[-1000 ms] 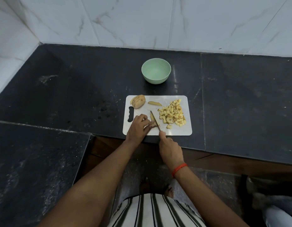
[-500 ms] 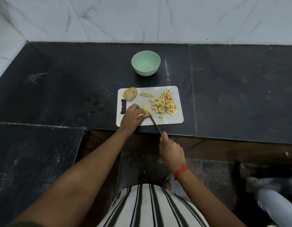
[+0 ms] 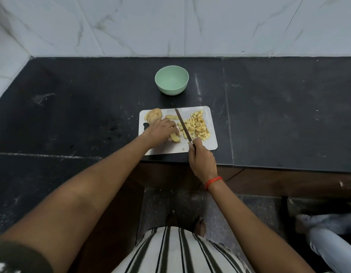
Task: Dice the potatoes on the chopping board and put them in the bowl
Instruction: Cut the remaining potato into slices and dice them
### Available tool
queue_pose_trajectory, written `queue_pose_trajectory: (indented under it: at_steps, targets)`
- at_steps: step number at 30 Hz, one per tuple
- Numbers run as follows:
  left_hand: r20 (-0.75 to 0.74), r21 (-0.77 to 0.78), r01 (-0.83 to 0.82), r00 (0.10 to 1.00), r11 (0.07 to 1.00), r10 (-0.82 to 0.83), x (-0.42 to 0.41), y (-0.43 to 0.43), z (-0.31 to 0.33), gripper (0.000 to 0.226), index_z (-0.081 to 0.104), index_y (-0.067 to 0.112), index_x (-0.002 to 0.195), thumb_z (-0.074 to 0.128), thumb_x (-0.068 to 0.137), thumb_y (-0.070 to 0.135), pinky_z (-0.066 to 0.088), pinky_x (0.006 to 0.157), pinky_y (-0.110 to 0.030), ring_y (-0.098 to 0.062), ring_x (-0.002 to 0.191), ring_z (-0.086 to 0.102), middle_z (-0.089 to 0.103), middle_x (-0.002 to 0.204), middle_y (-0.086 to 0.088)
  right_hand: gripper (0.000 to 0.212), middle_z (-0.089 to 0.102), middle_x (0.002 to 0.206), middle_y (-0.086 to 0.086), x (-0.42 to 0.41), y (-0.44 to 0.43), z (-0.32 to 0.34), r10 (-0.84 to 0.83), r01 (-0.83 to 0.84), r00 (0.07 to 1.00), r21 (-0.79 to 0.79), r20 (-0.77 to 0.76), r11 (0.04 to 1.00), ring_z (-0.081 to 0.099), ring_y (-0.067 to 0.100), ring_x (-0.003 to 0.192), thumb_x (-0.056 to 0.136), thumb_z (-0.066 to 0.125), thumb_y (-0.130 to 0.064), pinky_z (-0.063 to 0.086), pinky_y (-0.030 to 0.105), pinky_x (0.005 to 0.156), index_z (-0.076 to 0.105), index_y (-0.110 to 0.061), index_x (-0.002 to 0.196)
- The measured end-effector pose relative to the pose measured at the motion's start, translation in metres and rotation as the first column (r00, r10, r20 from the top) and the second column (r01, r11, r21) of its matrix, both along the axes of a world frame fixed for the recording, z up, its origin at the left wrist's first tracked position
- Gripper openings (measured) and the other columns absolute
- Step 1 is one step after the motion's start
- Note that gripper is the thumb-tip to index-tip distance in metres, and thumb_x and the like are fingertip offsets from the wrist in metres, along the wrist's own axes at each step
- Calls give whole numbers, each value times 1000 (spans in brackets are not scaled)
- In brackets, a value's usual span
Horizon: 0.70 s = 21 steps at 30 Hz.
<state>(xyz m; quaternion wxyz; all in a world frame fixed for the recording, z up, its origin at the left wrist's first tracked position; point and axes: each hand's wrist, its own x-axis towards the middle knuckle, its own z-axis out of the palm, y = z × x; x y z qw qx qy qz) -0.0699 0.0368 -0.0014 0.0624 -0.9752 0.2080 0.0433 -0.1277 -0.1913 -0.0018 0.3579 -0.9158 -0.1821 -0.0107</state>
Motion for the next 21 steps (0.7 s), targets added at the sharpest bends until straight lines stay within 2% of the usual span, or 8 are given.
queue_pose_trajectory:
  at_steps: [3,5,7,9,13,15,19,21]
  targets:
    - [17,-47,-67,998,997,68,-3,3,-7,33,61,28,126,66,93,23,39,103,-38,-21,118,52,60,126,4,15,57,69,4,17,4,-6,90,-88,995,36,-36,995,56,31,56,107,38,-27,46,42,49,40,-16,97]
    - [18,-130,-230,972,964,235,-10,3,-11,31,60,24,127,63,96,29,36,103,-38,-23,121,51,59,130,0,14,57,68,6,22,4,-13,126,-125,991,8,-54,992,56,33,57,107,39,-27,46,41,49,39,-16,99]
    - [-19,-292,-454,883,842,470,-20,-1,-15,32,61,19,126,62,98,35,39,101,-41,-27,123,49,56,134,-5,13,57,68,6,22,5,-19,124,-125,990,-12,-59,992,57,33,57,106,38,-27,45,39,48,39,-17,99]
    - [-85,-437,-582,785,685,613,-28,-6,-22,34,63,18,124,64,97,37,41,99,-42,-29,121,47,54,135,-8,13,54,68,3,22,9,-21,98,-100,994,-41,-53,994,56,32,57,107,38,-27,40,35,48,38,-17,99]
    - [-132,-624,-605,706,495,696,-38,-18,-36,37,65,16,123,71,92,37,43,95,-42,-28,116,46,56,129,-6,13,54,70,3,16,20,-24,83,-88,995,-83,-56,993,57,31,60,107,35,-26,44,38,52,35,-19,96]
    - [-108,-675,-562,717,478,689,-42,-19,-38,40,65,14,126,71,93,36,43,95,-39,-25,117,48,58,126,-6,13,57,73,5,12,27,-24,93,-98,994,-85,-64,991,58,30,62,106,35,-27,46,39,54,36,-20,96]
    - [-49,-681,-481,782,552,621,-44,-18,-41,39,66,8,129,65,98,32,46,96,-36,-22,113,51,60,119,-6,13,60,77,9,12,35,-30,87,-95,993,-107,-77,990,60,34,64,106,32,-31,51,44,56,37,-19,101]
    - [-46,-697,-456,799,553,600,-42,-21,-42,39,65,8,130,64,99,31,45,94,-32,-21,112,51,60,118,-7,14,61,78,9,15,36,-32,78,-88,994,-131,-81,987,61,35,65,105,31,-32,52,46,57,38,-20,107]
